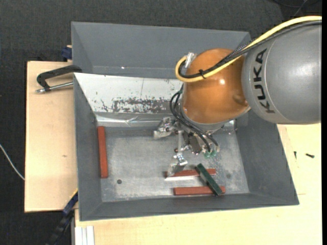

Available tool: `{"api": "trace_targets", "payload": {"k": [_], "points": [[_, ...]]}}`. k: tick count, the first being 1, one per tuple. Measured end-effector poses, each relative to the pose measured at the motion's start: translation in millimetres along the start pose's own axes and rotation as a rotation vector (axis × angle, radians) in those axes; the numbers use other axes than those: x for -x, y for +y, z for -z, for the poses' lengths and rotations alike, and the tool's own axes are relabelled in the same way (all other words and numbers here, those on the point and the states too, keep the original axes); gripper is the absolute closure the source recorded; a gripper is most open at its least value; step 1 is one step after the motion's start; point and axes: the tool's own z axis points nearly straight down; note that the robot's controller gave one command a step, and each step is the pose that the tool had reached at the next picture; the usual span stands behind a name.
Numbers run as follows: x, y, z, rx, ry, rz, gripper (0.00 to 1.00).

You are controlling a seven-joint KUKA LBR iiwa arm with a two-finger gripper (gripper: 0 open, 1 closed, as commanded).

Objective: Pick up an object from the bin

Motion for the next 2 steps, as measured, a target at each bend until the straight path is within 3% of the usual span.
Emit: {"api": "trace_targets", "payload": {"k": [1,2], "points": [[10.4,-14,-28,-0.001,-0.001,0.011,0.00],[0.2,-47,-49,0.001,0.005,0.147,0.00]]}}
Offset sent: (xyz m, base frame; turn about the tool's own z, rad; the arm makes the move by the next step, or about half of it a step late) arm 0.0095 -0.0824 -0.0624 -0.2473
